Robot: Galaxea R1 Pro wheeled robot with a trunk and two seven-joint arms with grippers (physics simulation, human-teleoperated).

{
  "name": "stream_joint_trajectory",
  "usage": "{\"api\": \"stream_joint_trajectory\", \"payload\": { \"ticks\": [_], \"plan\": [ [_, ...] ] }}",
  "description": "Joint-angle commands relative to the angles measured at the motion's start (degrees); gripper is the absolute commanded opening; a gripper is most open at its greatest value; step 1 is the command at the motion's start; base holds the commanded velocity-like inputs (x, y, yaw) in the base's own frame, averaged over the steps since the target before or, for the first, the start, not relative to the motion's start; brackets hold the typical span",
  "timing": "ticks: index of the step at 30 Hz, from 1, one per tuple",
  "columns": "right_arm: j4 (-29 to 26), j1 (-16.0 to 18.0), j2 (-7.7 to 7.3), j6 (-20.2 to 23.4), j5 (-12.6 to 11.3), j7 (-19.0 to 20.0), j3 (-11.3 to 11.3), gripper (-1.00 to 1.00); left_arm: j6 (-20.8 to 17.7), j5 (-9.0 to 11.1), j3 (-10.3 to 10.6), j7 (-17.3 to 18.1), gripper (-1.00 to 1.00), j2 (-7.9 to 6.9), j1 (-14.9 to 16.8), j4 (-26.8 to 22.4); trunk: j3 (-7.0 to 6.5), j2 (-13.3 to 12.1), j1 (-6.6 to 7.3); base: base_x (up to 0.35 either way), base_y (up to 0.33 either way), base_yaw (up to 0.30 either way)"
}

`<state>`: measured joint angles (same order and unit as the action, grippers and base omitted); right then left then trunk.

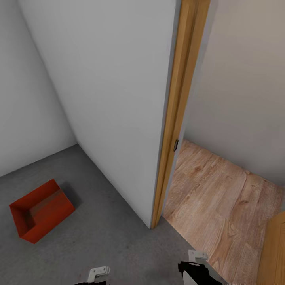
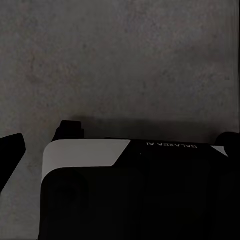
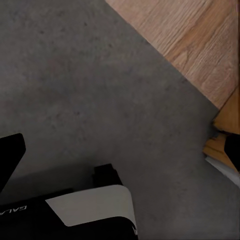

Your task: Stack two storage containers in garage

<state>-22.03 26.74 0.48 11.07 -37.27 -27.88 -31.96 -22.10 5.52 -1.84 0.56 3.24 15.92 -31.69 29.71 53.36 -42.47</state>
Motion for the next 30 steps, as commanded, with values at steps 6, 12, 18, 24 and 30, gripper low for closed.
{"api": "stream_joint_trajectory", "payload": {
  "ticks": [6, 12, 18, 24, 30],
  "plan": [
    [-0.1, 0.1, -0.04, 0.4, -0.3, -0.4, -0.5, 1.0, -0.4, 0.6, -0.2, 0.1, 1.0, 0.09, 0.0, -0.1, -0.21, 0.0, -0.01, 0.0, 0.0, -0.288],
    [-0.1, 0.1, -0.04, 0.4, -0.3, -0.4, -0.5, 1.0, -0.4, 0.6, -0.2, 0.1, 1.0, 0.1, 0.0, -0.1, -0.48, 0.0, -0.01, 0.0, 0.0, -0.288],
    [-0.1, 0.1, -0.04, 0.4, -0.3, -0.4, -0.5, 1.0, -0.4, 0.7, -0.3, 0.1, 1.0, 0.1, 0.0, -0.1, -0.75, 0.0, -0.01, 0.0, 0.0, -0.288],
    [-0.1, 0.1, -0.04, 0.4, -0.3, -0.4, -0.5, 1.0, -0.3, 0.7, -0.3, 0.1, 1.0, 0.1, 0.0, -0.1, -1.01, 0.0, -0.01, 0.0, 0.0, -0.288],
    [-0.1, 0.1, -0.04, 0.4, -0.2, -0.4, -0.5, 1.0, -0.4, 0.7, -0.3, 0.1, 1.0, 0.1, 0.0, -0.1, -1.28, 0.0, -0.01, 0.0, 0.0, -0.288]
  ]
}}
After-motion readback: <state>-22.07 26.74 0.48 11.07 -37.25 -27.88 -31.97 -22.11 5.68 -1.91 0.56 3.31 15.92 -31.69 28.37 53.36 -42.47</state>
